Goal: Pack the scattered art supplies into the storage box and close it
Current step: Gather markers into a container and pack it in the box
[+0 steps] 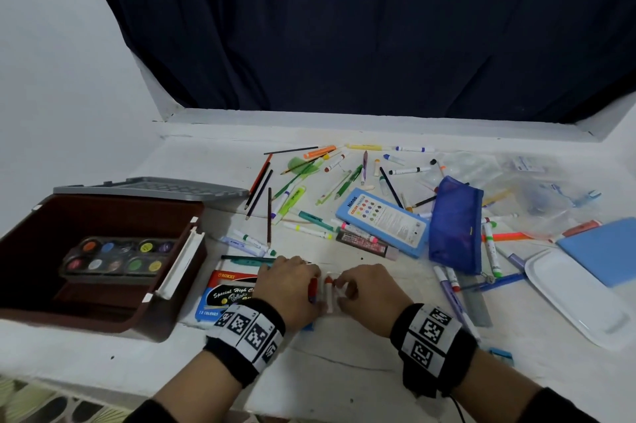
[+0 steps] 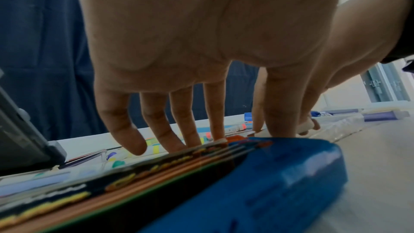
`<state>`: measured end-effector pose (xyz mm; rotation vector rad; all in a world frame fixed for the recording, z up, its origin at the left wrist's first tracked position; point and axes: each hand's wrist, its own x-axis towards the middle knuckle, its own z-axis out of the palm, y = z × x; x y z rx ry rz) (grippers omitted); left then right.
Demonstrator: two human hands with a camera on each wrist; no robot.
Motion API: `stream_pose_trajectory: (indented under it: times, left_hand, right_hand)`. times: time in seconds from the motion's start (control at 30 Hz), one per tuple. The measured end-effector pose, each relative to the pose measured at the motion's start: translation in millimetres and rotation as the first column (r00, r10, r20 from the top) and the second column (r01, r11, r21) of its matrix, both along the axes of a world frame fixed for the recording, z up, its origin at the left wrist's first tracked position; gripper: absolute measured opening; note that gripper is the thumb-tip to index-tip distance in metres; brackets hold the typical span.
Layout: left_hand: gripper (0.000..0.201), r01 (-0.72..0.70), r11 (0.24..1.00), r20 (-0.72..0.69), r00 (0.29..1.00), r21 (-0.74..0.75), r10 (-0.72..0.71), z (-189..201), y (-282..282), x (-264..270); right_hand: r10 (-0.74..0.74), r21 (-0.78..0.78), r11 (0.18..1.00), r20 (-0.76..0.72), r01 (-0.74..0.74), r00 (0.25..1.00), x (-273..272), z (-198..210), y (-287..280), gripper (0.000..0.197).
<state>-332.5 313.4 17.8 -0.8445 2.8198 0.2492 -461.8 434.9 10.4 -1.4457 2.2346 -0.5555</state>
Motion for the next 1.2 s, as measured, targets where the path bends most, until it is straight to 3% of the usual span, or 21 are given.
stream_pose_trajectory:
  times: [0.17,0.37,0.53,0.67,1.0,1.2]
  left_hand:
    - [0.052,-0.025,1.0,0.003,1.0,0.019,0.025,-1,-1,-2]
    - [0.063,-0.015,0.999,-0.028,0.999,0.047,0.016,0,-5,4]
    - [0.075,-0.093,0.985,-0.081,0.991,0.143,0.105,6,-13,35]
    - [0.09,-0.065,0.983,0.017,0.998,0.173,0.063,7,-16,56]
    - [0.078,-0.053,0.976,-0.036,0.997,0.209,0.062,-2,-30,49]
    - [0.069,0.064,0.981,-0.039,0.998,0.185,-0.058,-2,-31,48]
  right_hand:
    - [0.083,0.075,0.994,-0.065,-0.078,0.994,3,0,-6,0.019]
    - [-0.093,-0.071,0.993,0.047,0.096,0.995,-4,-3,-5,0.036]
    - [0.033,0.141,0.99,-0.156,-0.011,0.987,-11,2,1,0.06]
    - [0.056,0.303,0.953,-0.108,-0.021,0.993,-14,1,5,0.085]
    - [0.185,0.307,0.94,-0.093,-0.149,0.978,-5,8,-4,0.077]
    - [0.247,0.22,0.953,-0.151,-0.211,0.957,-2,-1,-6,0.065]
